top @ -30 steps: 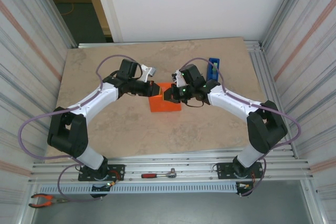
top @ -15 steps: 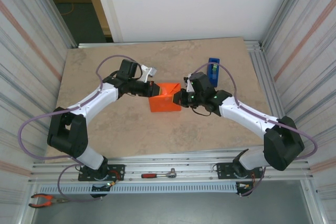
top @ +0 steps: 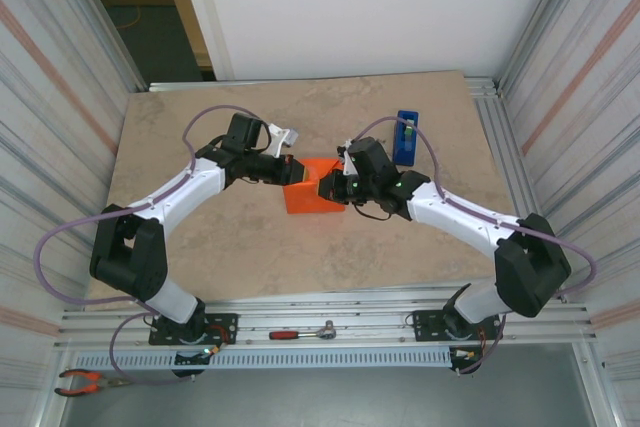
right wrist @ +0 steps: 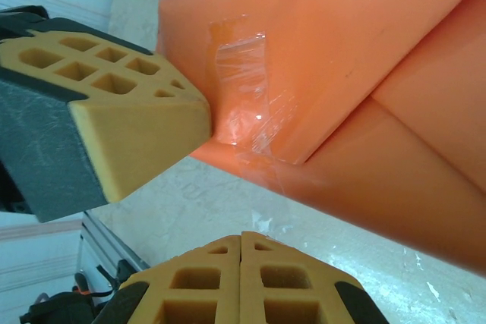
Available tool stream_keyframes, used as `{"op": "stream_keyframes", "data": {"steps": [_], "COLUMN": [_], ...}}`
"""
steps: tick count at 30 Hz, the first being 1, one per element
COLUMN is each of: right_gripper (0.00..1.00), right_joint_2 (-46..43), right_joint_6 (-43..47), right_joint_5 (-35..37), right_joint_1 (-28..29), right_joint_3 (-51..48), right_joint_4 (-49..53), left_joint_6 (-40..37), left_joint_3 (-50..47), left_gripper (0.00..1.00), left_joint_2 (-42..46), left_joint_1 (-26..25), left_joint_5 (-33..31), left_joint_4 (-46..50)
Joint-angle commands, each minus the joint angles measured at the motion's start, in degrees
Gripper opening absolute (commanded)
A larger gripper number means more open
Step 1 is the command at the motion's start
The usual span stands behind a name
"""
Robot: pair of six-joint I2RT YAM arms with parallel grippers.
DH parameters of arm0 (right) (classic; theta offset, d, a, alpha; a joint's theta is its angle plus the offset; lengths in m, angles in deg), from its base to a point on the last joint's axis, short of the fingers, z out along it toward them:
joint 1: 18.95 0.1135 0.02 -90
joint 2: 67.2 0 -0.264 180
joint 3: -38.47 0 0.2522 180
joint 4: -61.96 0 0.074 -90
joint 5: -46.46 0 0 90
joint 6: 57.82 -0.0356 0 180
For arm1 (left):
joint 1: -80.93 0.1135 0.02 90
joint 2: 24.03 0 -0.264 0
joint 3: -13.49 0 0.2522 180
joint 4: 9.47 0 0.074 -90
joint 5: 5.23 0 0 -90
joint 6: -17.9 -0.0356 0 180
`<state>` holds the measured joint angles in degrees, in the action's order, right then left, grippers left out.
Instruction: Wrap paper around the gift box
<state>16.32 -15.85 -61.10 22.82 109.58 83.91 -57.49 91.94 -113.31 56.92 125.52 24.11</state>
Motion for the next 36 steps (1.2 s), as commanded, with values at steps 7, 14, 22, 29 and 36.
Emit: {"op": "stream_keyframes", "data": {"steps": [7, 14, 22, 29, 36], "right_gripper": [0.0, 0.0, 0.0, 0.0, 0.0], "right_joint_2": [4.68, 7.07, 4.78, -3.59, -7.88], "right_joint_6": [-1.16, -2.75, -3.2, -3.47, -0.73], "right_joint_5": [2.17, 5.33, 3.6, 3.32, 1.97], "right_joint_1": [0.36, 0.39, -0.25, -2.81, -4.19], "right_joint_3": [2.66, 1.54, 0.2, -7.42, -11.1], "right_joint_4": [-3.3, -9.55, -7.56, -4.72, -2.5], "left_joint_6": [-0.99, -0.98, -0.09, 6.43, 19.76], "left_joint_3": [-2.63, -2.79, -2.26, 0.78, -0.48], "left_gripper": [0.0, 0.0, 0.0, 0.17, 0.58], "left_joint_2": [-0.24, -0.31, 0.48, 2.49, 6.85], "left_joint_1": [-0.17, -0.15, -0.16, 1.46, 6.73], "left_joint_5": [-1.47, -1.29, -0.17, 4.66, 9.94], "left_joint_4": [4.01, 3.83, 3.31, -2.32, -18.75]}}
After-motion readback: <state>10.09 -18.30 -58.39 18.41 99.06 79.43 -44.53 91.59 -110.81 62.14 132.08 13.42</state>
